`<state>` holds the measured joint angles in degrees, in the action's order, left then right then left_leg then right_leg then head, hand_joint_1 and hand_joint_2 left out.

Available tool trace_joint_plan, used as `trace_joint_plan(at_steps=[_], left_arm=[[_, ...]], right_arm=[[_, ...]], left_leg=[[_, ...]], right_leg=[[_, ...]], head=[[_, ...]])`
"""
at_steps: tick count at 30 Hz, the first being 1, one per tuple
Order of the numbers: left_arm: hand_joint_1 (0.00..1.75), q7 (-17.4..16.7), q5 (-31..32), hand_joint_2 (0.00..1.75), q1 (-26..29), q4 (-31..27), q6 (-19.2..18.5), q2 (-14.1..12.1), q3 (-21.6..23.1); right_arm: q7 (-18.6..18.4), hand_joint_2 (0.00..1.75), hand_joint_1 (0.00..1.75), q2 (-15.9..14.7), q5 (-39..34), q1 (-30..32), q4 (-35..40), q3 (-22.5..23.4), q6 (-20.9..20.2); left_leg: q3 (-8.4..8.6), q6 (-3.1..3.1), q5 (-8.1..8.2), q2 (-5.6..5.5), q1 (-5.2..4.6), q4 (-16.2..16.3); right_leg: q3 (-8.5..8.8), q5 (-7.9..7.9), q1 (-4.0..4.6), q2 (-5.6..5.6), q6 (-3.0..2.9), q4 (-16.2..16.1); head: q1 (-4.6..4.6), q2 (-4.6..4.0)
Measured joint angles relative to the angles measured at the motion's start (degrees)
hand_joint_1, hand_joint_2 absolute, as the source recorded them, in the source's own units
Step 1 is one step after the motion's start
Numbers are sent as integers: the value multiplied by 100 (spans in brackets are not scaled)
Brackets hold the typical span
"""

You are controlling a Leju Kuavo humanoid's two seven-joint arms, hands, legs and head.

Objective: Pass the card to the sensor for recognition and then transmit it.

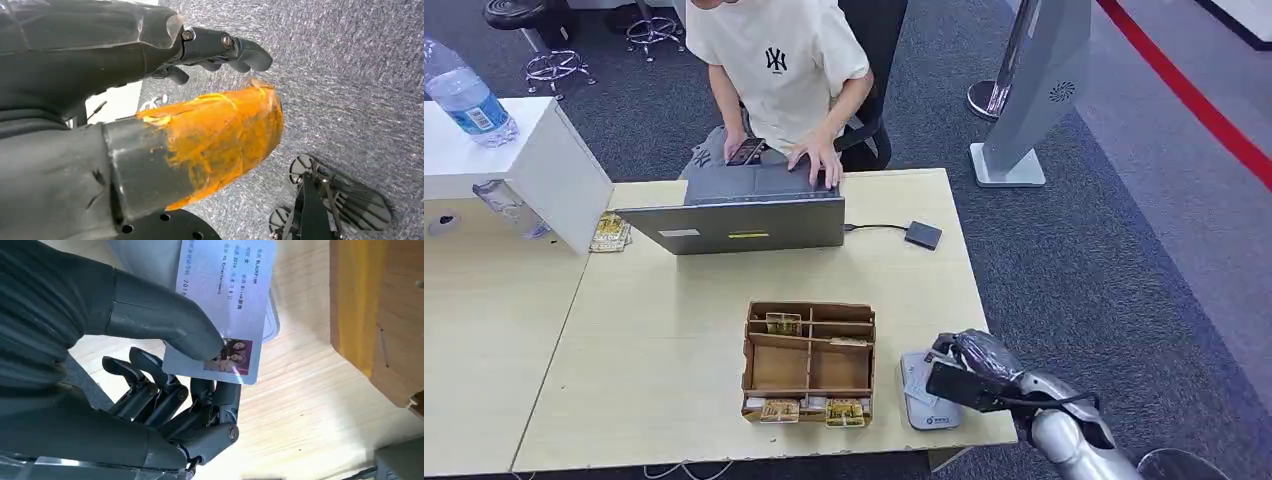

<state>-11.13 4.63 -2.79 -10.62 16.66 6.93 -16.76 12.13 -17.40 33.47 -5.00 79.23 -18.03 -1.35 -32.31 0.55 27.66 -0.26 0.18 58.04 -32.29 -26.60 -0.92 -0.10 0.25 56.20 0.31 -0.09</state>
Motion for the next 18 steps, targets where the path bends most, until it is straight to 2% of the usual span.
trace_joint_plan(at_steps=[2,8,18], left_arm=[[0,-22,11,0,0,0,0,0,-15],[0,-85,48,0,1,0,-20,31,-42],[0,-122,61,0,5,0,-46,103,-44]], right_arm=[[-183,175,175,0,269,-15,-72,-22,126],[-426,175,175,-2,638,-102,-324,-61,317],[-494,175,175,-74,699,-277,-730,-24,365]], left_leg=[[0,0,0,0,0,0],[1,0,0,0,0,0],[4,0,0,1,-1,2]], right_leg=[[0,0,0,0,0,0],[0,0,0,0,0,0],[4,1,0,0,1,-1]], head=[[0,0],[2,0],[4,0]])
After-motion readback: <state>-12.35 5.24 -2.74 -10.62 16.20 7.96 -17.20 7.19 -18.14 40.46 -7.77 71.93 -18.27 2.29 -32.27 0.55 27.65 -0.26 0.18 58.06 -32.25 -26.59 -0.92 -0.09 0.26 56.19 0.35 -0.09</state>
